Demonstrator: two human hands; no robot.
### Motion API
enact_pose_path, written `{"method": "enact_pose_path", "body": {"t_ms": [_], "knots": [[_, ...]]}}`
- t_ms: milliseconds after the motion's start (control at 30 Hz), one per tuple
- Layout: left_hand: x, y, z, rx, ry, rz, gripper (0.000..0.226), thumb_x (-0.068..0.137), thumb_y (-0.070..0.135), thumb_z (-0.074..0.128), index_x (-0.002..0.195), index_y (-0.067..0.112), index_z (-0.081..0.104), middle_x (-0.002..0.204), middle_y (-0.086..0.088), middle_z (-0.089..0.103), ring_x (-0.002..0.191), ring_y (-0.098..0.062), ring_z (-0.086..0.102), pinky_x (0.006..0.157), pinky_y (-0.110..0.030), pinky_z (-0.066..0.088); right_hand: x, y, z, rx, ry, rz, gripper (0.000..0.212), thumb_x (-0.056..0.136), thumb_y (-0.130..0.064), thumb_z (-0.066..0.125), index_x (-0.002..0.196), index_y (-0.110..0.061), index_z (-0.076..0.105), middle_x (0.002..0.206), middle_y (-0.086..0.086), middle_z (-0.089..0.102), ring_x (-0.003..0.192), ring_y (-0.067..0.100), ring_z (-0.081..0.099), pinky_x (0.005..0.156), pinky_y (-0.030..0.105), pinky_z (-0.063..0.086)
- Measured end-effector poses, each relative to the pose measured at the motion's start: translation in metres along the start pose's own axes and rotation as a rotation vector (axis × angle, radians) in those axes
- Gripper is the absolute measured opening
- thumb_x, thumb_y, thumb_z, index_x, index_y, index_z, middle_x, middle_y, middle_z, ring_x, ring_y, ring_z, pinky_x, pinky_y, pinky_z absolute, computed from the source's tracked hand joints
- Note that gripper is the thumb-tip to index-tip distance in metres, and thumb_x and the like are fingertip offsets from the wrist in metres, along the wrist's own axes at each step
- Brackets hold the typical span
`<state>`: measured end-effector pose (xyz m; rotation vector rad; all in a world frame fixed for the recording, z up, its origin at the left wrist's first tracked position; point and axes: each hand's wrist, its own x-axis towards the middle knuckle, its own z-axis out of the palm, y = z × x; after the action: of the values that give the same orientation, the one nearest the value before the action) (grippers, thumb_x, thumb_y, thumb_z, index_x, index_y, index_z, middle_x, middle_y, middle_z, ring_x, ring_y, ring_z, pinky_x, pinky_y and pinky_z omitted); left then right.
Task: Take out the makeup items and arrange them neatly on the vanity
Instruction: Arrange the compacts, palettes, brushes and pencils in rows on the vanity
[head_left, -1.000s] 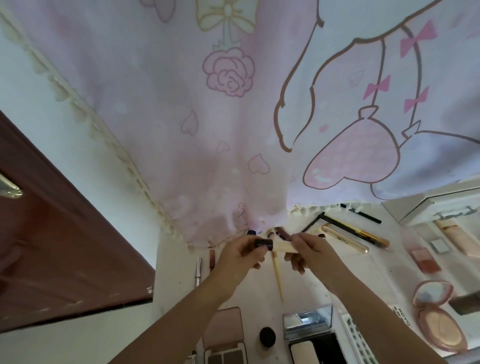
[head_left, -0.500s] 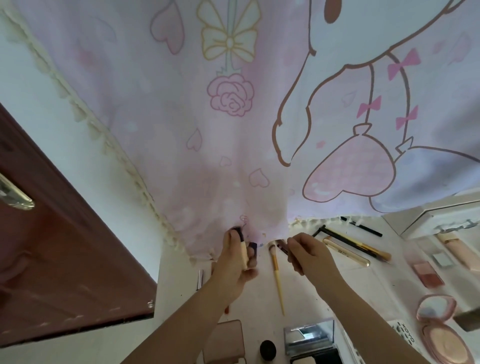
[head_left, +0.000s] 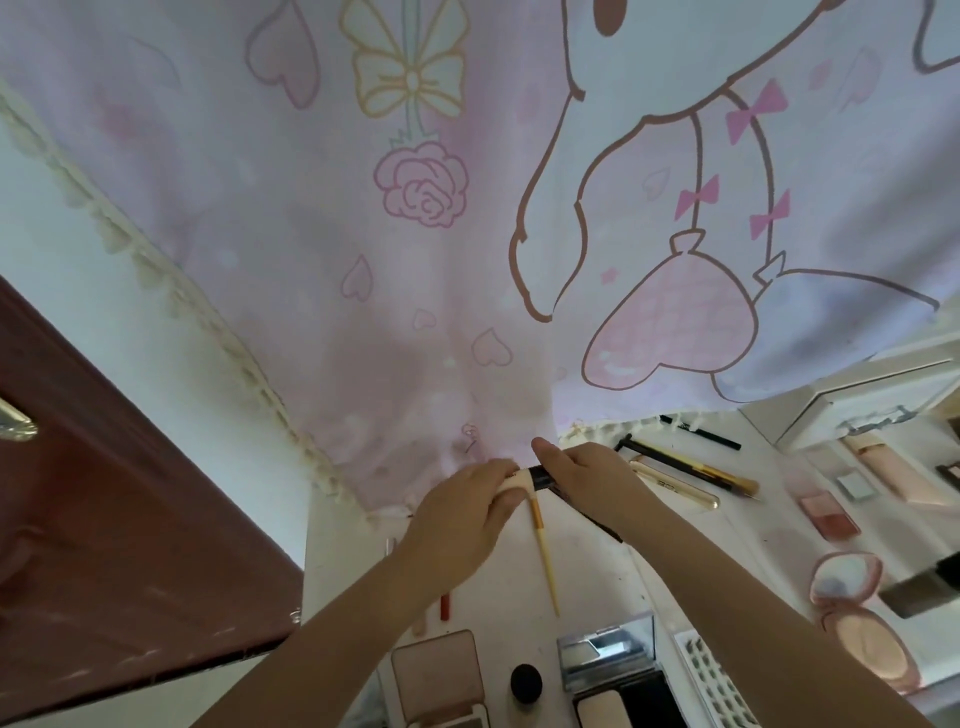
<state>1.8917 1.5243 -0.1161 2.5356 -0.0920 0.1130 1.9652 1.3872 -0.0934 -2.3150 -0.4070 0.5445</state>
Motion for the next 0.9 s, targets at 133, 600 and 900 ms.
{"method": "enact_pose_path", "body": {"t_ms": [133,600,900], "knots": [[-0.003,0.007,-0.003,0.056,-0.023,-0.013,0.033,0.098,0.032,0.030,0.106,0.010,0.054,0.071,0.006,0.046,0.055,-0.008,0.037,0.062,-0.029,0.035,-0.005,-0.006,0.002,0.201,0.105,-0.010,0.047,0.093,-0.031,0.042,0.052,-0.012,0.028,0.052,0.002,0.025,0.048,0.015,0.023,0.051,0.027,0.021],[0.000,0.012,-0.033,-0.456,-0.297,-0.184,0.027,0.099,0.023,0.034,0.085,0.006,0.050,0.060,-0.001,0.040,0.039,-0.002,0.035,0.042,-0.012,0.032,-0.014,-0.005,0.008,0.233,0.282,-0.299,0.045,0.082,-0.029,0.035,0.041,-0.020,0.022,0.039,-0.007,0.021,0.034,0.011,0.023,0.039,0.016,0.018],[0.006,0.011,-0.009,0.313,-0.102,-0.059,0.077,0.087,0.058,-0.005,0.109,0.006,0.047,0.068,0.003,0.045,0.073,-0.025,0.053,0.055,-0.031,0.041,0.004,-0.015,-0.002,0.319,-0.033,0.115,0.052,0.091,-0.031,0.039,0.044,-0.013,0.027,0.029,-0.006,0.028,0.030,0.010,0.024,0.042,0.022,0.023]]}}
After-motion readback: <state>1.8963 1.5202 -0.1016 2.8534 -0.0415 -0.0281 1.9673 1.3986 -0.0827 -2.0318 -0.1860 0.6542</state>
